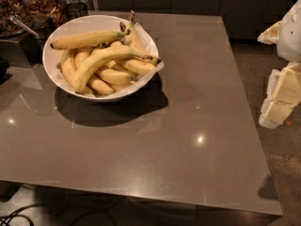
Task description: Pick banana from white bowl
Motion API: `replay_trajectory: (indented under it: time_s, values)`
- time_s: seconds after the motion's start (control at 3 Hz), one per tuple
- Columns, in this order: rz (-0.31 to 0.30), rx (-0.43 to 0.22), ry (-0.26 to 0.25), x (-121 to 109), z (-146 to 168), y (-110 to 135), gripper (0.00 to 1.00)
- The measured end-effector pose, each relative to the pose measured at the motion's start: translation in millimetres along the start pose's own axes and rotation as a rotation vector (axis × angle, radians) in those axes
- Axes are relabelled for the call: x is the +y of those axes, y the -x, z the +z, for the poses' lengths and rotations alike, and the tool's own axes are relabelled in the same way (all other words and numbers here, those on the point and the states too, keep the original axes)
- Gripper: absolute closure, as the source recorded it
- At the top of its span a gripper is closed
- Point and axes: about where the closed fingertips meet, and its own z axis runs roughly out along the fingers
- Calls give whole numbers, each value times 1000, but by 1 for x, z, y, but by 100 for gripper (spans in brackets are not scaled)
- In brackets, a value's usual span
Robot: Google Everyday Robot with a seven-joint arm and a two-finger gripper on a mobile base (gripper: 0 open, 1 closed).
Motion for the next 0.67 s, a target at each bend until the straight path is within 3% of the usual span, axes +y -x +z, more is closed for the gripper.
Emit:
replay_trajectory:
  time_s: [0.33,0.67]
  values:
    - [-1,0,-3,0,-1,1,0]
    - [-50,-1,22,-1,-4,24,0]
